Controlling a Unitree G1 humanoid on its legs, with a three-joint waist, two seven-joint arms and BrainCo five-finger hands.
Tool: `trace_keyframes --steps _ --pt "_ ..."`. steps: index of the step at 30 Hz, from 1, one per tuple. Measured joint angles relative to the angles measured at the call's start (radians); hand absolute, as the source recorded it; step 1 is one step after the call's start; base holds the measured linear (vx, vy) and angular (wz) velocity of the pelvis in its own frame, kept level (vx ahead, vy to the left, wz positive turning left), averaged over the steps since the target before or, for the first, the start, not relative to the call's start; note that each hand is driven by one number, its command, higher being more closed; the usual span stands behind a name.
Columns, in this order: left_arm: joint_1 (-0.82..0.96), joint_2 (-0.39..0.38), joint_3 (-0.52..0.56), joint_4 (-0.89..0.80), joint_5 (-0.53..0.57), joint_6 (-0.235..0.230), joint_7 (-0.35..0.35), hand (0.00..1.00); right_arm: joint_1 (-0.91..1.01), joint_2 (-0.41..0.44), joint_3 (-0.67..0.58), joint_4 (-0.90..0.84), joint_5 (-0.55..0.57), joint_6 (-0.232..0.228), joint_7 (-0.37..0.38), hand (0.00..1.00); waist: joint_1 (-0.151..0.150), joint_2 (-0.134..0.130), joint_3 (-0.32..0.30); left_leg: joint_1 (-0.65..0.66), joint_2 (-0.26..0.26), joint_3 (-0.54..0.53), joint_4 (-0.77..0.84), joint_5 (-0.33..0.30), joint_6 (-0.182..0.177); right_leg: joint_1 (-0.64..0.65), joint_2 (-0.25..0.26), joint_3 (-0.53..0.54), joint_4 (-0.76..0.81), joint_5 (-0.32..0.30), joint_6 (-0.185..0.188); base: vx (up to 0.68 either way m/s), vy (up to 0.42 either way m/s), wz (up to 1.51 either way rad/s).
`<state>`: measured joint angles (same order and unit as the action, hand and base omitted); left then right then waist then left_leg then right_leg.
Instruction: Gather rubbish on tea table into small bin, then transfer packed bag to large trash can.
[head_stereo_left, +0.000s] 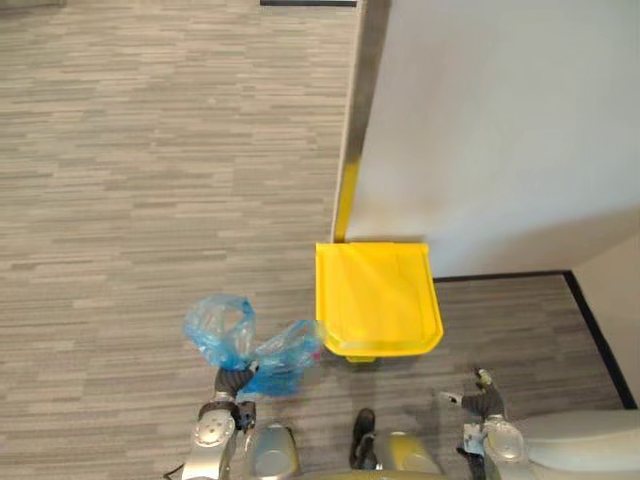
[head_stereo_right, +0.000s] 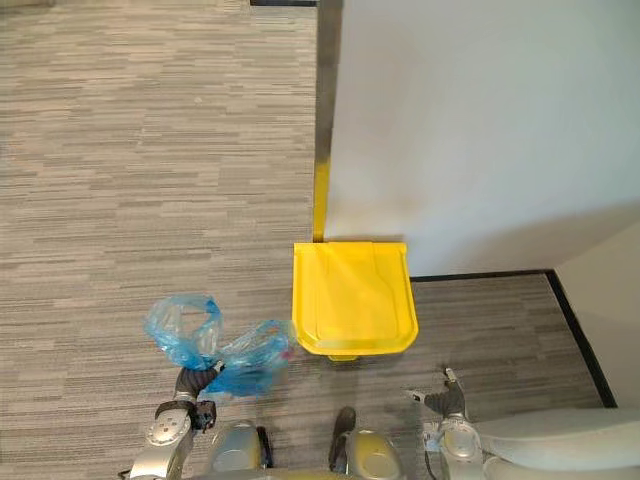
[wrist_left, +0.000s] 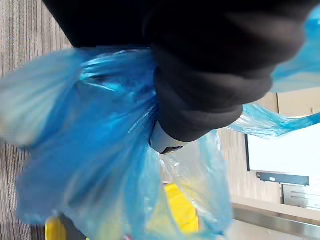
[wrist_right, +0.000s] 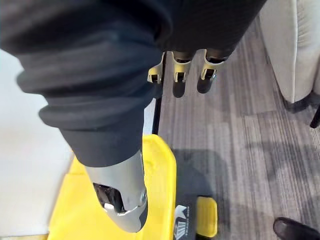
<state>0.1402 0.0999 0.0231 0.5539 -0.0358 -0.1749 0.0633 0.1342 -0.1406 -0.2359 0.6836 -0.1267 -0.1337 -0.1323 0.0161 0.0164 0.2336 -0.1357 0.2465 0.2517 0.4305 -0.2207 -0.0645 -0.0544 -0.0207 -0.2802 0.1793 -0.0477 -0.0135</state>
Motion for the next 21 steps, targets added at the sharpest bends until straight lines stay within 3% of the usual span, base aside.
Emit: trace_keyframes --steps 4,7,15,21 --pt "-0.007 0.006 -0.007 0.012 0.0 0.001 0.001 1.0 0.021 0.029 -0.003 0.006 0.002 0.004 0.001 0.0 -0.001 -0.031 -0.018 0.04 -0.046 0.049 -0.049 -0.007 0.002 -0.002 -0.034 0.05 -0.025 0.003 0.043 0.13 0.148 -0.26" --pt "-0.005 0.012 -0.013 0.013 0.001 0.001 -0.004 1.0 0.022 0.029 -0.004 0.039 0.001 0.004 0.001 0.0 -0.005 -0.025 -0.021 0.067 -0.067 0.084 -0.072 -0.007 0.002 0.0 -0.046 0.09 -0.043 0.008 0.064 0.05 0.059 -0.32" --pt "0.024 0.027 -0.011 0.03 0.001 0.003 -0.014 1.0 0.014 0.015 -0.024 0.12 -0.001 0.007 0.002 0.0 -0.009 -0.008 -0.034 0.115 -0.069 0.113 -0.117 -0.006 0.003 0.006 -0.045 0.119 -0.039 0.008 0.065 0.01 -0.016 -0.13" --pt "0.061 0.045 0.021 0.027 0.001 0.003 -0.007 1.0 -0.014 0.009 0.022 0.136 -0.002 0.026 0.002 0.0 -0.002 -0.011 -0.04 0.084 -0.07 0.112 -0.092 -0.009 0.008 -0.018 -0.051 0.12 -0.041 0.034 0.073 -0.07 0.004 -0.04"
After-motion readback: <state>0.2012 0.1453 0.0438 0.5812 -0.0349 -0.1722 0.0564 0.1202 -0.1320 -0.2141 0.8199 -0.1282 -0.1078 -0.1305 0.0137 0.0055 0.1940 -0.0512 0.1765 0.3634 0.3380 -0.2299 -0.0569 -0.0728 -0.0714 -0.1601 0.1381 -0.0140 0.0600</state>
